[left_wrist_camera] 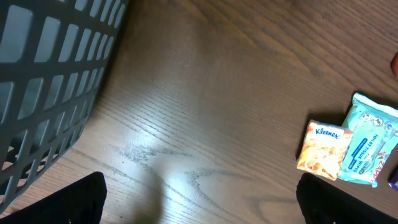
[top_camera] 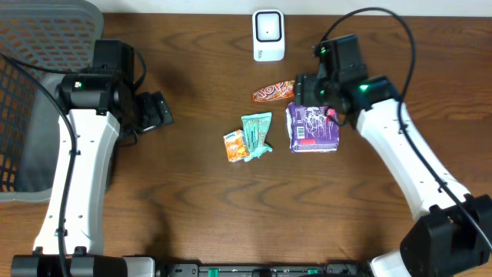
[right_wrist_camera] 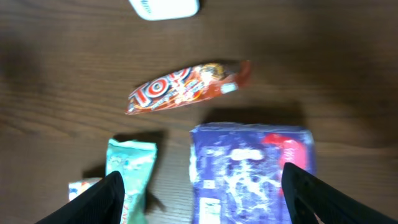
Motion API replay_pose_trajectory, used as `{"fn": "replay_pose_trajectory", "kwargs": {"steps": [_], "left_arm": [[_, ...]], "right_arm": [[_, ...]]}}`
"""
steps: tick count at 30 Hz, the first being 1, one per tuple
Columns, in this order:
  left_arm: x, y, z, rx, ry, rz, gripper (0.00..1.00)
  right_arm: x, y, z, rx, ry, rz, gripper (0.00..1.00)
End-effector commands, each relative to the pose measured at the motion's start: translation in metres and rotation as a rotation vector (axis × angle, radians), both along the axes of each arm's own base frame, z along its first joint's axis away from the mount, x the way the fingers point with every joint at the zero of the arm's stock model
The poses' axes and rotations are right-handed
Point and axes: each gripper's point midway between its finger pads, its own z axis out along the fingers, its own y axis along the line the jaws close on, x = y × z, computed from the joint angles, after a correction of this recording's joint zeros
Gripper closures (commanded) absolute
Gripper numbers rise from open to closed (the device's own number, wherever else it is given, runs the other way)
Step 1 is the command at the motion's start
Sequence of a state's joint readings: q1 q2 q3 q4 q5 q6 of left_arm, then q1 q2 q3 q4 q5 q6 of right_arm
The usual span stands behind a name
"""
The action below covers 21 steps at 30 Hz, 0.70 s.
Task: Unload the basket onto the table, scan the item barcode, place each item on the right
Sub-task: 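Grasp the purple pack with the right gripper and move it toward the scanner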
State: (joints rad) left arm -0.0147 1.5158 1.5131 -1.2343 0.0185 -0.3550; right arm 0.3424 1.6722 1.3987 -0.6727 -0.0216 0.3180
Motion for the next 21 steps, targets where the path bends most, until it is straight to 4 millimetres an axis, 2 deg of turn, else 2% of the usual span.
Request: {"fn": "replay_pose_trajectory", "kwargs": {"steps": [1, 3, 5, 12, 17, 21], "left_arm": [[-0.002, 0.004, -0.004, 0.016, 0.018, 0.003, 0.02], [-0.002, 0.004, -0.004, 0.016, 0.018, 0.003, 0.02], [-0.002, 0.004, -0.004, 0.016, 0.018, 0.003, 0.02], [-0.002, 0.004, -0.004, 0.016, 0.018, 0.003, 0.02], [-0.002, 0.004, -0.004, 0.016, 0.018, 0.003, 0.02], [-0.002, 0.004, -0.004, 0.016, 0.018, 0.003, 0.02]], "right_arm": [[-0.001, 0.019, -0.022, 0.002, 0.016, -0.006, 0.24], [0.001, 0.033, -0.034, -0.010, 0.010, 0.016, 0.23], [0.005, 0.038, -0.049, -0.069, 0.003, 0.008, 0.24], [0.008, 0.013, -0.089, -0.325, -0.008, -0.175, 0.27], [0.005, 0.013, -0.123, -0.373, 0.048, -0.166, 0.31], [-0.005, 0.006, -0.161, -0.435, 0.135, -0.150, 0.34]]}}
